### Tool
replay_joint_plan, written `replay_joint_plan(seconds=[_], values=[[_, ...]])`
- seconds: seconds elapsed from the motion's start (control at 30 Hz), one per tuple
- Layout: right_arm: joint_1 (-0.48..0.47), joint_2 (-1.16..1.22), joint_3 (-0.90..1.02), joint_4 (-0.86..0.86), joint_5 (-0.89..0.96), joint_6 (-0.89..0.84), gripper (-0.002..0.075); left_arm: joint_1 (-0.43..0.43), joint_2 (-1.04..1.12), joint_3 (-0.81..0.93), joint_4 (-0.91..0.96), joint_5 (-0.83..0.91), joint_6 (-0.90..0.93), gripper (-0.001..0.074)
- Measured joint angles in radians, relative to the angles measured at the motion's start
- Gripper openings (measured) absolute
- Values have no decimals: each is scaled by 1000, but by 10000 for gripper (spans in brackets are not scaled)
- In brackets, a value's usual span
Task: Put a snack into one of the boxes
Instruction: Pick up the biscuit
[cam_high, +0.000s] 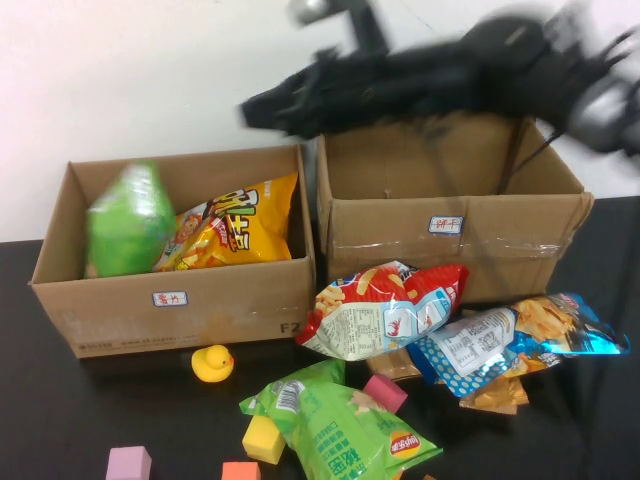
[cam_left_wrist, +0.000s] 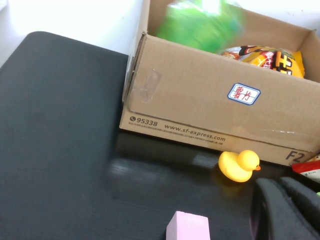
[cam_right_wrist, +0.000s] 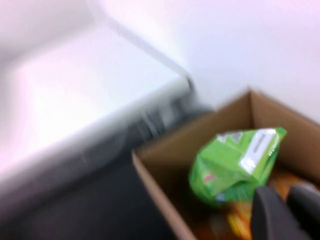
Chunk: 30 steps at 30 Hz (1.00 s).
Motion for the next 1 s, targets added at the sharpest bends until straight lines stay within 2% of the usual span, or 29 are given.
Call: replay_joint_plan(seconds=[0.1,0.27,0.33,0.37,0.5,0.7,0.9,1.0], values=[[-35,-109,-1,-278,122,167,26,0,0,0,0,0,2,-3],[-40,-272,7,-758,281,412,7,0,0,0,0,0,2,-3],[-40,-344,57,-878,292,471,6,0,0,0,0,0,2,-3],[-40,-418,145,-955,276,523,6,0,0,0,0,0,2,-3],[-44,-597,435,-1025,144,572,6,0,0,0,0,0,2,-3],[-53,-790,892,-1043,-87,584,6,0,0,0,0,0,2,-3],[-51,-805,1171,-1033,-159,636,8,0,0,0,0,0,2,-3],[-22,-783,1251,-1033,-221,643,53,0,0,0,0,0,2,-3]])
